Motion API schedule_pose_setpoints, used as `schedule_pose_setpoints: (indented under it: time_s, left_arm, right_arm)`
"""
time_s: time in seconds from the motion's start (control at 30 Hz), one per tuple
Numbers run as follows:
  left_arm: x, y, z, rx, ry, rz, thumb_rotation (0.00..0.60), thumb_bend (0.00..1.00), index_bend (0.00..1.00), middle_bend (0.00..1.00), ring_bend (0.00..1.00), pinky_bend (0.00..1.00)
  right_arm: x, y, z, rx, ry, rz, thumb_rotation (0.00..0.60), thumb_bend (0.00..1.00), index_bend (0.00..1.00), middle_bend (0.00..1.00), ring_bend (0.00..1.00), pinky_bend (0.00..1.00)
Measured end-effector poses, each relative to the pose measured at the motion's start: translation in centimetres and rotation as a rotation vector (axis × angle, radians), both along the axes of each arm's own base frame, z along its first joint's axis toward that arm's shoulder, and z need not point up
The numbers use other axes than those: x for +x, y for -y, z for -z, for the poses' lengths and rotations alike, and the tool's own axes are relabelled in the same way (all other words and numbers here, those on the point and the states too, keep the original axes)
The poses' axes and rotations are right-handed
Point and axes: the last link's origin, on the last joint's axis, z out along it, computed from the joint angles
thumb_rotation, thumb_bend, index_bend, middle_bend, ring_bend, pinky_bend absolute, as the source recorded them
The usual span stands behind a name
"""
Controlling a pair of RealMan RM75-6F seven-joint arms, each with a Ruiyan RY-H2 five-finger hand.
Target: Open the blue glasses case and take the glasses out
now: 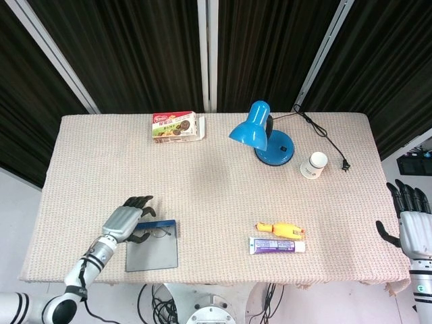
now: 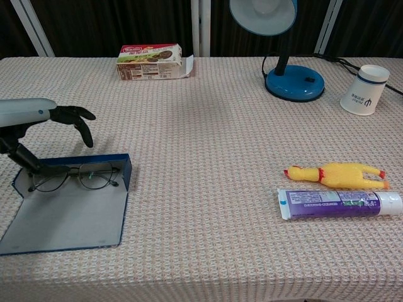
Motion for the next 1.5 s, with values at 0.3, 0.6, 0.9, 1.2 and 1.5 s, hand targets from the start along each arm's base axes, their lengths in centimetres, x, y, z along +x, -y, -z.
schedule_pose_setpoints:
  time_s: [0.3,0.6,0.9,1.2,1.5]
  left_arm:
    - [0.3,-0.6,1.5,0.004,-0.010,-0.033,0.600,0.30,0.36,0.05,0.00,0.00]
    - [0.2,-1.0,1.8,0.015,-0.011,-0.057,0.600,0.31,0.40,0.05,0.00,0.00]
    - [0.5,-1.4,1.8,0.024,0.003,-0.057,0.600,0.32,0.44,0.06,0.00,0.00]
    - [0.7,-1.7,2.1,0.013,-0.002,-0.056,0.600,0.37,0.47,0.07,0.00,0.00]
    - [0.6,-1.9,2.1,0.010,0.011,-0.069,0.600,0.38,0.53,0.09,0.00,0.00]
  right_arm:
    - [-0.4,-0.1,-0.2,-0.004,0.000,0.010,0.600,0.27,0.00,0.00,0.00,0.00]
    - [-0.6,-0.1,-0.2,-0.001,0.000,0.013,0.600,0.27,0.00,0.00,0.00,0.00]
    - [-0.6,0.0,-0.1,-0.001,-0.005,0.017,0.600,0.27,0.00,0.00,0.00,0.00]
    - [-0.7,0.1,-0.2,-0.002,-0.006,0.022,0.600,0.27,0.00,0.00,0.00,0.00]
    - [-0.7,0.1,-0.2,-0.002,-0.006,0.021,0.600,0.27,0.00,0.00,0.00,0.00]
